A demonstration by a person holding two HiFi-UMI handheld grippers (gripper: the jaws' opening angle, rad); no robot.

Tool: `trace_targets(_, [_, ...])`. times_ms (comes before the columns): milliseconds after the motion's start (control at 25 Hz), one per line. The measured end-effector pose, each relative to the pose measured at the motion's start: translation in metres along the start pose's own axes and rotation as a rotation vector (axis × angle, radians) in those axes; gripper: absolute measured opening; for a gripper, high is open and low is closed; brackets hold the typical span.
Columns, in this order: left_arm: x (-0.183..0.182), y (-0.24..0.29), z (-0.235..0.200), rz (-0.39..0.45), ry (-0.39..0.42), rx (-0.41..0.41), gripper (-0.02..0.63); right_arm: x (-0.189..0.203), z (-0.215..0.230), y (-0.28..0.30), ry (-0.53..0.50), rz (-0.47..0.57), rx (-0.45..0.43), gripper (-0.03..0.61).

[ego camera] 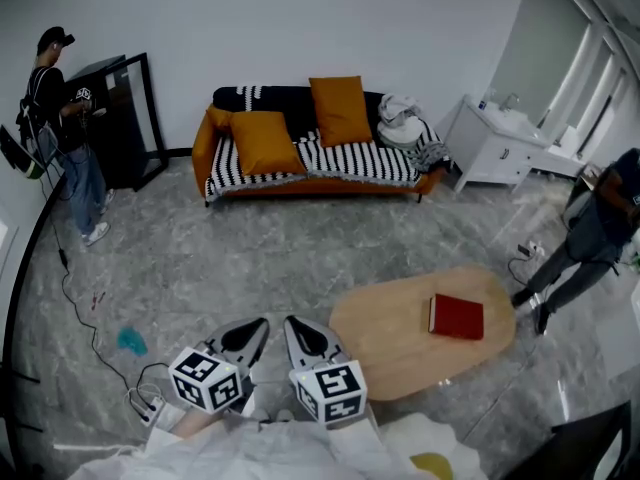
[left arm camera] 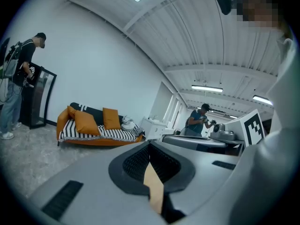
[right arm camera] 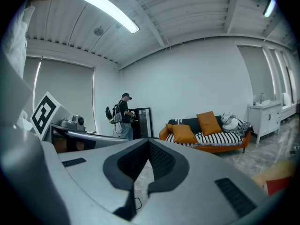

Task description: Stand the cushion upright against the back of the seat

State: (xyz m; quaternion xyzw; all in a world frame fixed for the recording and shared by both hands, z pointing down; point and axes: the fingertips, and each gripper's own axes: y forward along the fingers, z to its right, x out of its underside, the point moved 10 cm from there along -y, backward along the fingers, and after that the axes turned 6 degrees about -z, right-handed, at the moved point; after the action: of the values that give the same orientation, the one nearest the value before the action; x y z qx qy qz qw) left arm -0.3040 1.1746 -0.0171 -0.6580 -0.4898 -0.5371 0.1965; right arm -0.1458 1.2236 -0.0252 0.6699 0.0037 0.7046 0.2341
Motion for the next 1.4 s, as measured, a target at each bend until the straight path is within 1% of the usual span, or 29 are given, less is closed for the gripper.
trace_targets(120, [0.000,0.002,0.000,0.002,-0.003,-0.003,0.008,0.002,0.004,0.000,0.044,0.021,-0.013,0.012])
trace_targets(240, [0.000,0.003,-0.001,0.005,-0.002,-0.008,0.008,0.004,0.007,0.000,0.071,0.019,-0.026,0.012])
trace_targets(400, [-0.002,0.007,-0.001,0.006,-0.002,-0.017,0.008,0.003,0.012,0.000,0.064,0.003,-0.032,0.013])
trace_targets(560, [0.003,0.014,0.005,0.005,0.007,-0.039,0.008,0.011,0.021,-0.003,0.064,-0.020,-0.050,0.014])
trace_targets(760, [0.013,0.017,0.003,0.024,-0.046,-0.084,0.008,0.016,0.026,-0.007,0.041,-0.041,-0.060,0.014])
trace_targets(1000, [0.019,0.031,-0.001,0.014,-0.038,-0.060,0.008,0.016,0.038,0.002,0.046,-0.040,-0.048,0.014])
trace_targets(1200, [0.012,0.049,-0.023,0.019,-0.066,-0.026,0.008,0.011,0.049,0.027,0.066,-0.028,-0.027,0.014])
trace_targets(1400, [-0.010,0.075,-0.068,0.008,-0.042,-0.010,0.008,-0.007,0.069,0.077,0.063,0.018,0.011,0.013])
